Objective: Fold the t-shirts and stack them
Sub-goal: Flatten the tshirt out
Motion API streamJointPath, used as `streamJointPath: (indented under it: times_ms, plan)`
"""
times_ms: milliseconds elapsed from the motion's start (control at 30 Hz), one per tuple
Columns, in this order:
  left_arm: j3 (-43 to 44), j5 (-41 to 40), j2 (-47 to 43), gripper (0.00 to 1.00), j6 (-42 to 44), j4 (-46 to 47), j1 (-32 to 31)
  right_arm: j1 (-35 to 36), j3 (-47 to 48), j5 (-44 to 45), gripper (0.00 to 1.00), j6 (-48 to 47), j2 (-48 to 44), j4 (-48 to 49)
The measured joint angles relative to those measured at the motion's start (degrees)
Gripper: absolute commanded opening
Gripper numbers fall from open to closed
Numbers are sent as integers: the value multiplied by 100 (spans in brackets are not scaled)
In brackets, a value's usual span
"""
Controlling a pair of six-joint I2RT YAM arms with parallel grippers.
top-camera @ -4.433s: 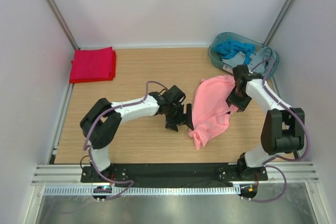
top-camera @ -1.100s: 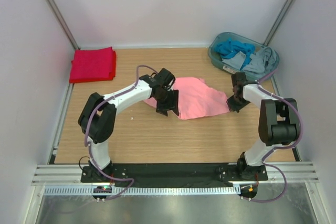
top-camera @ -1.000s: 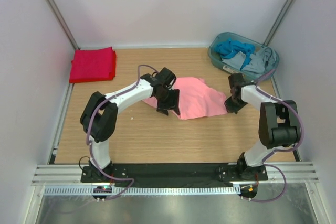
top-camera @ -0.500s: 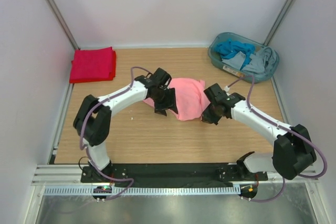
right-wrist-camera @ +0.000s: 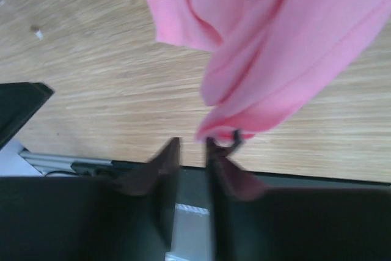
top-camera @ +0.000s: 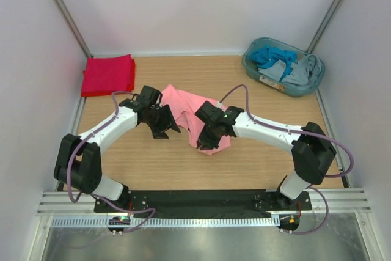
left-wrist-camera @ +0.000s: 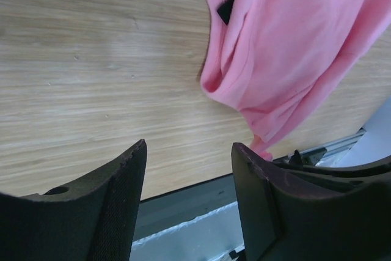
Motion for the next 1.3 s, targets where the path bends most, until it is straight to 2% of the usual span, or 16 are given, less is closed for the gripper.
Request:
streamJointPath:
  times_ms: [100,167,267,500,633,767,1000,1200,1300]
  plan:
    - [-186,39,-315,58,-79,59,-76,-46,363,-24,50,-243,13,-166]
    - [-315,66,-564,58,-245,127,-273,-179,549,-7,52,-417,-83,-317]
    - [-461,85,-826,56,-525,345,-787,-619,605,35,53,-640,-452,-605]
    - [-835,-173,-881,53,-1554,1255,-2223,-2516,295,201,51,-1185,-1648,-887]
    - [-922,-726,-684,54,-1939,1860,-2953,-3558,111,188,50,-1416,-1567,-861]
    - [-898,-1486,-275,50,-1641,2538,-3670,-4192,63,-20,49,-1552,-1298,-769]
    - [-1351,-2085,42,49,-1193,3467,-3941,-4435,55,-313,47,-1611,-1226,-533]
    - [-1403,-2170,603,48,-1025,3899,-4081,-4435,-37,-446,46,-1615,-1226,-446]
    - [-1366,-2168,846,43,-1008,4083,-4094,-4435,-42,-444,46,-1650,-1224,-444]
